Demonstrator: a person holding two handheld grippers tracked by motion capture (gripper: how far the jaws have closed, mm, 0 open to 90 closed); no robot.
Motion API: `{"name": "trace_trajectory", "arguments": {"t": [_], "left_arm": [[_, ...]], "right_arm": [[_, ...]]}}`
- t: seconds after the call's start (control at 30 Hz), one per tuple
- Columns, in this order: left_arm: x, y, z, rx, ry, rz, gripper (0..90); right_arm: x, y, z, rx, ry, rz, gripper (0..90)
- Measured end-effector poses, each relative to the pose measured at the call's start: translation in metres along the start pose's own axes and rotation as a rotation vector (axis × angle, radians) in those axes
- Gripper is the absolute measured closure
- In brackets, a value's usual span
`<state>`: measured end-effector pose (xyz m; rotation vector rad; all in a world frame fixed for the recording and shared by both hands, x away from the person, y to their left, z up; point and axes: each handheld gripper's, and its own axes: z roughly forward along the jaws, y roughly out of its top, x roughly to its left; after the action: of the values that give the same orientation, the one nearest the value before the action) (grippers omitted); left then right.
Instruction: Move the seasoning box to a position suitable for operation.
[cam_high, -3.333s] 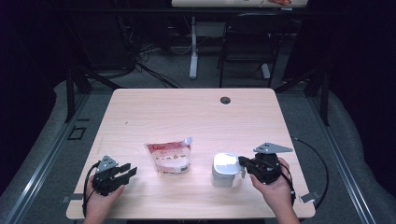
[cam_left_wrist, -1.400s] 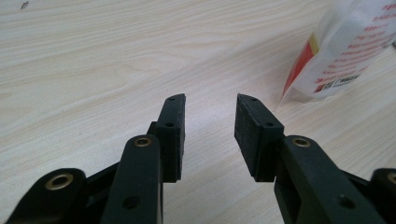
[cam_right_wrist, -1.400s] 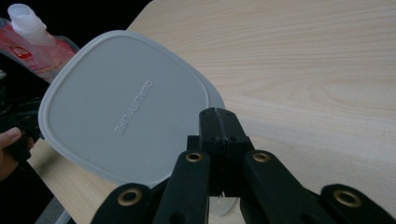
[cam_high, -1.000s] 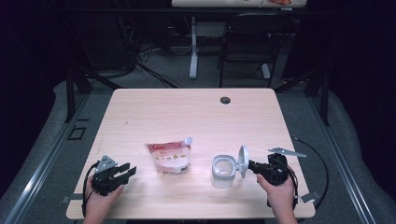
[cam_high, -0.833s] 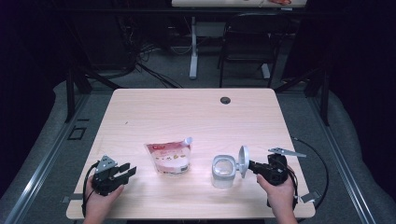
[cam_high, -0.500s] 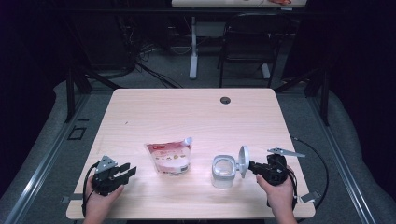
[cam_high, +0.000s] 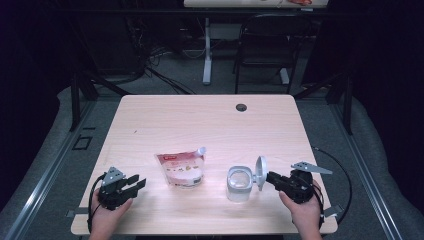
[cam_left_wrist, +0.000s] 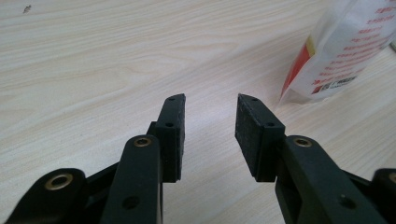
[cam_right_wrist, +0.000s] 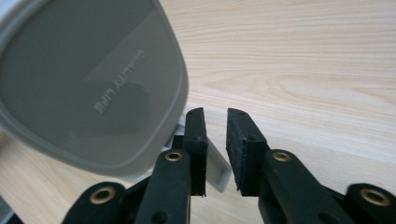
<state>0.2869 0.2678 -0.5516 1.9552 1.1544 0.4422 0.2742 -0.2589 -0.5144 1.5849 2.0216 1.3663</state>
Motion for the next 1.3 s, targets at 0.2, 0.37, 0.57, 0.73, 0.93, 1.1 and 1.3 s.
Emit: {"name": "trace_trajectory", "arguments": {"t": [0.2, 0.37, 0.57, 0.73, 0.93, 1.1, 1.3], "left_arm": [[0.0, 0.0, 0.0, 0.004, -0.002, -0.004, 62.6], [0.0, 0.0, 0.001, 0.001, 0.001, 0.001, 62.3], [0.001, 0.0, 0.0, 0.006, -0.002, 0.002, 62.0], [0.001, 0.0, 0.0, 0.003, -0.002, -0.001, 61.9], [0.001, 0.0, 0.0, 0.001, -0.003, -0.002, 61.7], [0.0, 0.0, 0.001, -0.002, 0.0, -0.002, 61.7], [0.0, 0.0, 0.001, -0.003, -0.001, -0.003, 61.8]], "right_arm": [[-0.003, -0.01, -0.004, -0.019, -0.058, -0.08, 67.1], [-0.002, -0.015, -0.007, -0.012, -0.071, -0.127, 65.3], [0.0, -0.024, -0.006, 0.036, -0.044, -0.152, 67.4], [0.003, -0.026, -0.004, 0.042, -0.034, -0.168, 68.6], [0.007, -0.028, 0.002, 0.067, -0.022, -0.195, 68.1], [0.01, -0.028, 0.004, 0.075, -0.022, -0.216, 72.6], [0.011, -0.029, 0.009, 0.082, -0.013, -0.205, 72.4]]}}
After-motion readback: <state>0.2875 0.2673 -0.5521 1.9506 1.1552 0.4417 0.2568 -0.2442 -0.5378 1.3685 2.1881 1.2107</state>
